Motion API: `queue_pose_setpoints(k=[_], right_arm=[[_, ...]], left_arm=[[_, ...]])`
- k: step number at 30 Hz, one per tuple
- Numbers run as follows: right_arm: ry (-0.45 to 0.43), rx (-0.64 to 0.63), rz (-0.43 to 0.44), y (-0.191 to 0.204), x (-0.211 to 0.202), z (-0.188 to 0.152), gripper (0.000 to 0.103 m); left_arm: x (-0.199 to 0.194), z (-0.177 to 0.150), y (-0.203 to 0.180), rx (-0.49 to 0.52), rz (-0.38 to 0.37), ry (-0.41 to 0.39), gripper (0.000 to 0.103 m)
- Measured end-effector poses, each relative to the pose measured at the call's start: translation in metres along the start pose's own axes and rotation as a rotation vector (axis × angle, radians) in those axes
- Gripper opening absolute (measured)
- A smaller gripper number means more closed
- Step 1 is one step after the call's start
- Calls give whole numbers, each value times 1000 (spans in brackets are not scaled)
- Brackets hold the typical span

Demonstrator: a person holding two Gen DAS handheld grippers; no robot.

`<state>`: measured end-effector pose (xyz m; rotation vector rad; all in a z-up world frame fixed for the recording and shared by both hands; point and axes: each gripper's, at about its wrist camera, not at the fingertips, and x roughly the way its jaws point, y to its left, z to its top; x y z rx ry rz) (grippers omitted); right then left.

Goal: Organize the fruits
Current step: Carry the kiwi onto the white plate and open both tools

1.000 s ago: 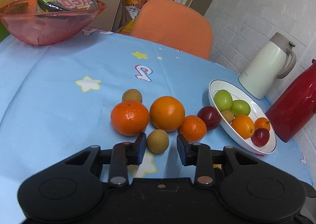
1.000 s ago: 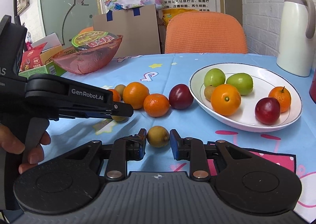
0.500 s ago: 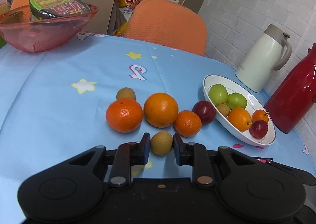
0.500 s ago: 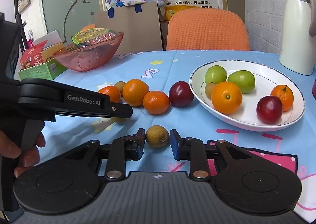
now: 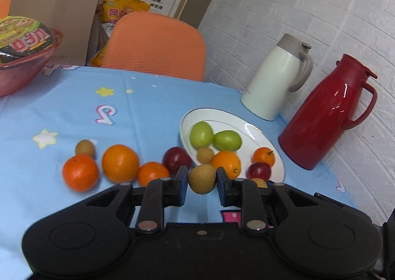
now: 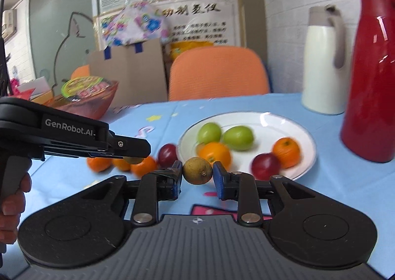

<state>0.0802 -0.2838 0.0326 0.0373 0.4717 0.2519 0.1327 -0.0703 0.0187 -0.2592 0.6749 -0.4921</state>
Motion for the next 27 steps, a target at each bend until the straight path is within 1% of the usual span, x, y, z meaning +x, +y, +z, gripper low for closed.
queue_pose_setpoints(k=[4, 6, 10, 14, 20, 27], right_arm=[[-6, 3, -45, -12, 3, 2, 48], [-2, 5, -51, -15, 7, 1, 48], [13, 9, -52, -20, 15, -2, 48], [30, 15, -41, -22, 22, -5, 48], [46, 21, -32, -23, 30, -7, 48], [51, 37, -36, -25, 34, -9, 48]], left_arm=[[20, 13, -17, -2, -55, 17, 49], [31, 20, -20, -9, -66, 25, 49], [51, 30, -19, -18, -51, 44, 49], [66, 31, -11, -31, -27, 73, 49], [73, 29, -6, -22, -14, 91, 49], [78, 28, -4, -26, -5, 90, 50]])
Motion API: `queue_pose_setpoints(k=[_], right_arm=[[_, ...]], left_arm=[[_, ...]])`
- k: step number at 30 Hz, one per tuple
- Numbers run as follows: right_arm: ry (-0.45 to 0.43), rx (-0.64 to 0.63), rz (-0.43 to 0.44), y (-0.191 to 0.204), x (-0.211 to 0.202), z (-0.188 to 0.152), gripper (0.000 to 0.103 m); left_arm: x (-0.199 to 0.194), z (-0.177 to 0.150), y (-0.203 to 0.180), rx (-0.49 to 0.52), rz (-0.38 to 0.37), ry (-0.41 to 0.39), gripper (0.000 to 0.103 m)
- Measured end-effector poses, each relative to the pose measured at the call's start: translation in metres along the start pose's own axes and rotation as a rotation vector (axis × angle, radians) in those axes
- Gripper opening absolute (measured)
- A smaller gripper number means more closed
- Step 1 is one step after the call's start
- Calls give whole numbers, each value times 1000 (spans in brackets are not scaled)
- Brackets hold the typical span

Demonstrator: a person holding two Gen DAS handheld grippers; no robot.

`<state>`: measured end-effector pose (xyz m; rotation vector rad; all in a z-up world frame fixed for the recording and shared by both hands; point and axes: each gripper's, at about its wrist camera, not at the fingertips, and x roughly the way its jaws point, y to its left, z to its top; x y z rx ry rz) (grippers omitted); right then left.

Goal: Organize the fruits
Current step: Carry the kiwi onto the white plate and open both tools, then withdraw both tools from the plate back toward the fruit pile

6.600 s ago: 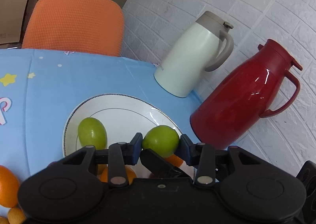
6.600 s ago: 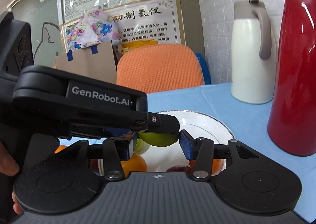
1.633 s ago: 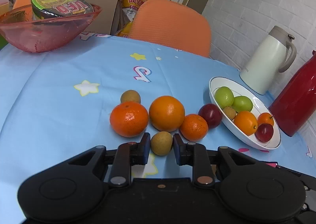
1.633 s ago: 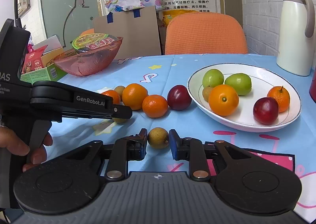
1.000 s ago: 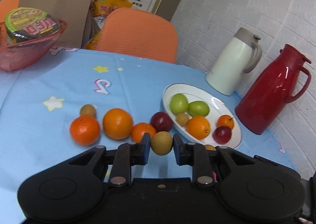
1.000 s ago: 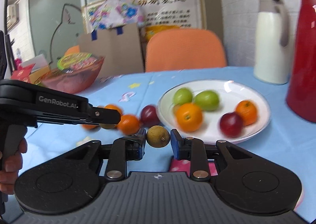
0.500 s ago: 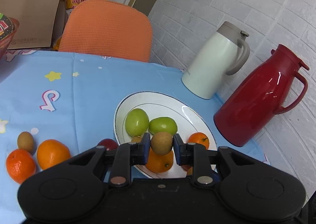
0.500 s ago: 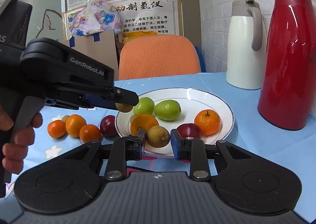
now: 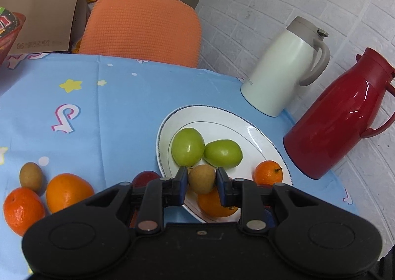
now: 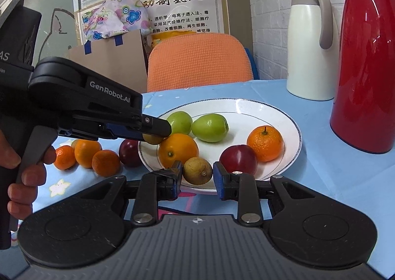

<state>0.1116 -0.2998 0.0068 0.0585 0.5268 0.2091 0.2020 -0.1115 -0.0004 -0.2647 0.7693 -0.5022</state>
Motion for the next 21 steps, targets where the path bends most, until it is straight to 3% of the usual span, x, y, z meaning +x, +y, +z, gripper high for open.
queue_pose_setpoints(k=[2, 4, 6, 7, 8, 10, 15, 21], right_arm=[[-2, 6, -1, 0, 0, 0, 49], [-6, 13, -4, -1, -1, -1, 53], [-11, 15, -6, 0, -2, -2, 64], [-14, 12, -8, 0, -3, -2, 70], [-19, 8, -14, 1, -4, -2, 85], [-34, -6, -20, 3, -7, -3, 99], [-60, -32, -21, 8, -13, -4, 103], [-53, -38, -19, 13, -15, -5, 103]], left_arm=[[0, -1, 0, -1, 3, -5, 55], [-2, -1, -1, -4, 6, -13, 67], [-4, -2, -1, -12, 1, -19, 95], [-6, -2, -1, -16, 0, -27, 102], [-8, -2, -1, -19, -2, -37, 103], [-14, -2, -3, -15, -4, -58, 103], [-28, -3, -10, 0, 29, -119, 103], [-36, -6, -12, -7, 48, -111, 103]])
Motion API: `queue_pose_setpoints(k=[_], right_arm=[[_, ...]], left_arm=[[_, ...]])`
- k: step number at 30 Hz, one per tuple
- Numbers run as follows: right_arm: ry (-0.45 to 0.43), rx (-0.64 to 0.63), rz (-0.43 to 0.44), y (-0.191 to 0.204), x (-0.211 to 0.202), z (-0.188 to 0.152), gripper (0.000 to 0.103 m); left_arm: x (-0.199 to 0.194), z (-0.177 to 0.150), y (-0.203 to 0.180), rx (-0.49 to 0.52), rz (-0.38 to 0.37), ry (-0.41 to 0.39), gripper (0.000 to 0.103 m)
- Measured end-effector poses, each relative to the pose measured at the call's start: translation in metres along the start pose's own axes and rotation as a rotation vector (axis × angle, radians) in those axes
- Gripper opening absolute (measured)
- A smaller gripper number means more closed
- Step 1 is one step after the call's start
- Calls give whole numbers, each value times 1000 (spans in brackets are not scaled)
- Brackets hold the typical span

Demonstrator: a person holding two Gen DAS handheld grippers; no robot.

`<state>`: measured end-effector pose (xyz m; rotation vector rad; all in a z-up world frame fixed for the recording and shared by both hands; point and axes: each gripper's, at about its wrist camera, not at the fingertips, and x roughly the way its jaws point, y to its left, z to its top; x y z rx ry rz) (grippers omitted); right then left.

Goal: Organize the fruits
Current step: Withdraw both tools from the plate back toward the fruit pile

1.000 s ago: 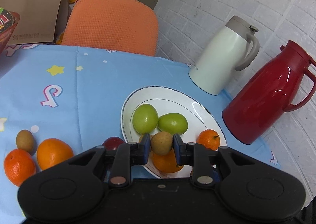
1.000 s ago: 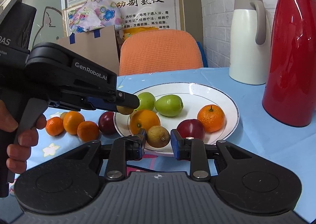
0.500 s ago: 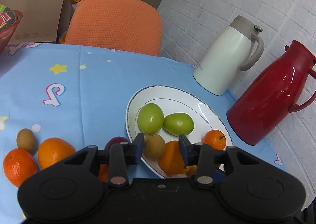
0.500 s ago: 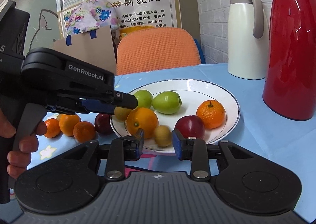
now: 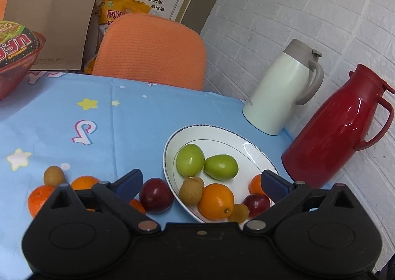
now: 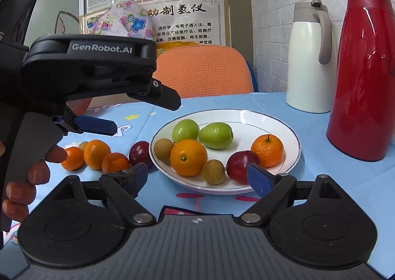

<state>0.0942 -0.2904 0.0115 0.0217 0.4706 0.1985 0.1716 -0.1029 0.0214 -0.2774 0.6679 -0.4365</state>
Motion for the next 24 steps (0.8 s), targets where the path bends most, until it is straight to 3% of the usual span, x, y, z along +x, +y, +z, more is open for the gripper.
queue_pose_setpoints(k=[4, 8, 16, 19, 24], right_arm=[[8, -3, 5, 5, -3, 0, 103], [4, -7, 25, 10, -7, 2, 103], [21, 27, 95, 18, -16, 5, 103], [41, 70, 127, 21, -17, 5, 103], [42, 60, 151, 34, -21, 3, 103]], left_arm=[[-6, -3, 1, 4, 3, 9, 103], [-18, -6, 4, 17, -43, 14, 103], [-65, -5, 15, 23, -28, -71, 103], [-84, -7, 27, -4, -55, -109, 103], [-111, -13, 49, -45, -11, -168, 103]])
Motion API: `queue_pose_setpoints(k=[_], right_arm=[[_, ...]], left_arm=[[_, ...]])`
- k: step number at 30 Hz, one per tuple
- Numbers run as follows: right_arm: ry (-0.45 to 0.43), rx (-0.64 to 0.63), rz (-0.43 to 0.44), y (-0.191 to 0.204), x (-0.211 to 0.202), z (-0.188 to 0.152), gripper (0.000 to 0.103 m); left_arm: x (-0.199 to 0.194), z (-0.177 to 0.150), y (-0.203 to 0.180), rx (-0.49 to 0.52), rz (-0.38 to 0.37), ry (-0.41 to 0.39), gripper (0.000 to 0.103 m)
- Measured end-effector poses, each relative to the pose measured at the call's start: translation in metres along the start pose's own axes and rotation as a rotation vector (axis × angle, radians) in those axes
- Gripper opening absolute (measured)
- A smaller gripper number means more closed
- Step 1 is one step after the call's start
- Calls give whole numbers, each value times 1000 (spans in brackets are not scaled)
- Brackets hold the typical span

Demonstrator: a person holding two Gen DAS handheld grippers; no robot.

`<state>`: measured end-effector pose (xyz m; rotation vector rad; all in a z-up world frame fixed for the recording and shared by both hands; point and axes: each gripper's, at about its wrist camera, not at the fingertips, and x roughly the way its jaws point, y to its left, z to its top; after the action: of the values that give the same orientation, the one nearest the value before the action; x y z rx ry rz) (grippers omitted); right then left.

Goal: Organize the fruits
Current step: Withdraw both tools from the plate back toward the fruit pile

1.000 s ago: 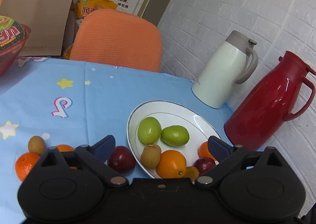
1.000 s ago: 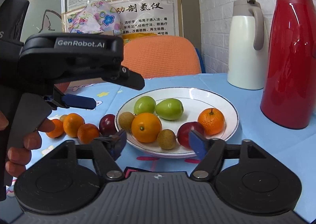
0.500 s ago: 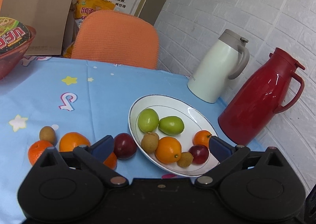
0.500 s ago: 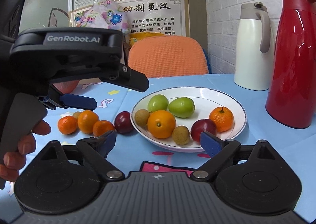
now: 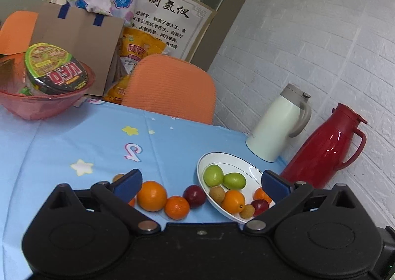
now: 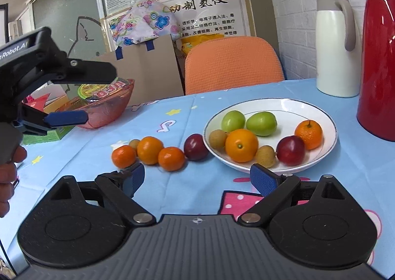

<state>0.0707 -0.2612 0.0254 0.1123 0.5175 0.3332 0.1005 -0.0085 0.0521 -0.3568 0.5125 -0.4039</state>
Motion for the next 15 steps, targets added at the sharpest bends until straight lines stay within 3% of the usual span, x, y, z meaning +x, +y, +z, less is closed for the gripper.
queue_pose_setpoints(k=[6, 15], right_arm=[[15, -61, 12, 19, 4, -4, 103], [64, -121, 22, 43, 19, -10, 103]], left_arm=[[-13, -12, 34, -47, 60, 16, 103], [-17, -33, 67, -94, 87, 71, 103]])
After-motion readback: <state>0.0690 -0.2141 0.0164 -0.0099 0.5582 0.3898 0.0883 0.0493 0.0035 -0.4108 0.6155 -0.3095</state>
